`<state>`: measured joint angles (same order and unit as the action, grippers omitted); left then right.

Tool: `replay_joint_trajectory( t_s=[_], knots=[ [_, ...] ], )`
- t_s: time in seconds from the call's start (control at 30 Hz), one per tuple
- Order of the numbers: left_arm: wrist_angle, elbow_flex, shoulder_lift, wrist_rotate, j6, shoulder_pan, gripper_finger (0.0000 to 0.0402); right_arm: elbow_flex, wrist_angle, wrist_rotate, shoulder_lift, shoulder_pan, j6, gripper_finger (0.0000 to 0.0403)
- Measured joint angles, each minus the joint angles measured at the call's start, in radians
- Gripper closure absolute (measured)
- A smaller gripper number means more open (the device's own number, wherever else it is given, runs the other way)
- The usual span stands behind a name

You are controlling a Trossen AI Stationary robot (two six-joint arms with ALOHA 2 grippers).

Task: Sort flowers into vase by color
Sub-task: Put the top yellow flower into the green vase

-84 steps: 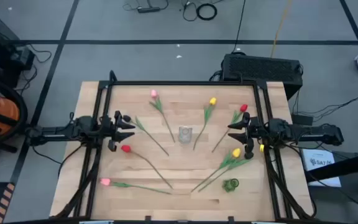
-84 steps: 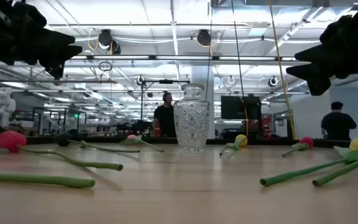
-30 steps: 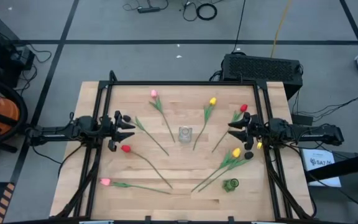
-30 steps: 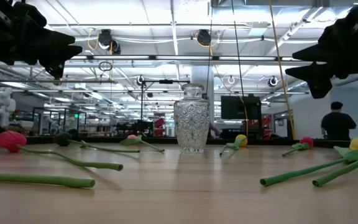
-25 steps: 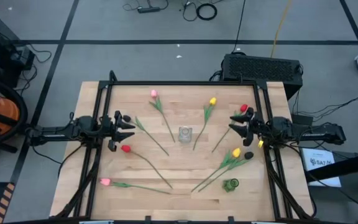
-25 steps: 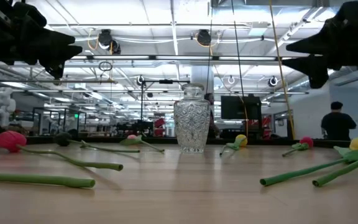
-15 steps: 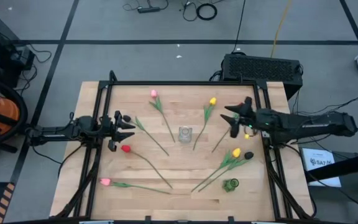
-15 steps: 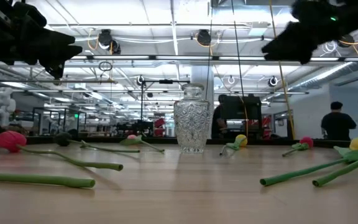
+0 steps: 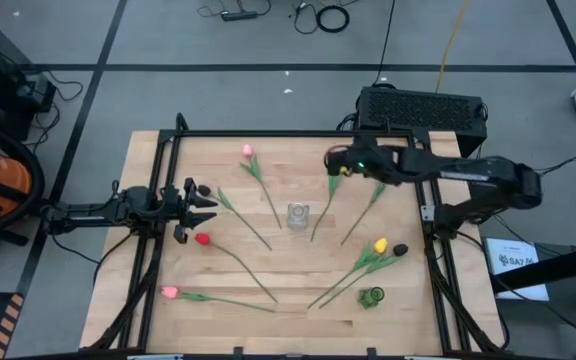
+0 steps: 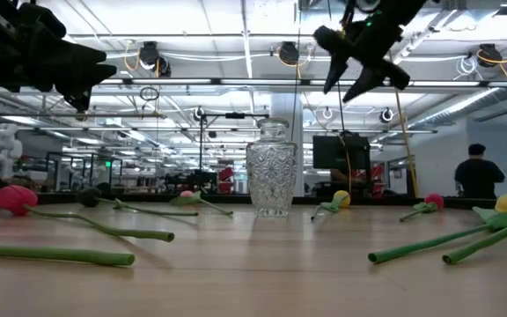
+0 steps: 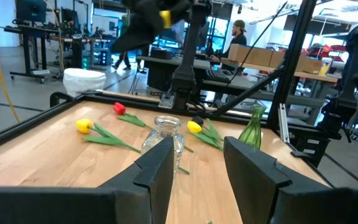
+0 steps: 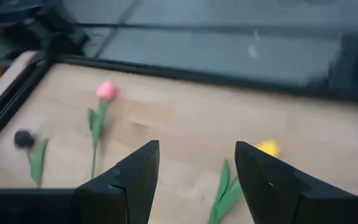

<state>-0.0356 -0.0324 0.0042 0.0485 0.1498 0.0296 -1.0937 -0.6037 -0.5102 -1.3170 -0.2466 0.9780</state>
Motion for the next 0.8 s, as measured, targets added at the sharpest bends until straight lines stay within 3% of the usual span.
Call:
replay_joint_trajectory(
  t_s=[0.17,0.33,0.63,0.8],
  knots=[
    [0.000,0.000,0.000,0.000,0.000,0.000,0.0254,-0.021,-0.036,0.192,-0.133,-0.108,0.179,0.0200],
    [0.000,0.000,0.000,0.000,0.000,0.000,0.0254,-0.021,-0.003,0.335,-0.273,-0.185,0.226,0.0200],
    [0.000,0.000,0.000,0.000,0.000,0.000,0.0254,-0.021,0.017,0.457,-0.438,-0.224,0.272,0.0200],
    [0.000,0.000,0.000,0.000,0.000,0.000,0.0254,-0.021,0.008,0.469,-0.500,-0.216,0.272,0.0200]
  ],
)
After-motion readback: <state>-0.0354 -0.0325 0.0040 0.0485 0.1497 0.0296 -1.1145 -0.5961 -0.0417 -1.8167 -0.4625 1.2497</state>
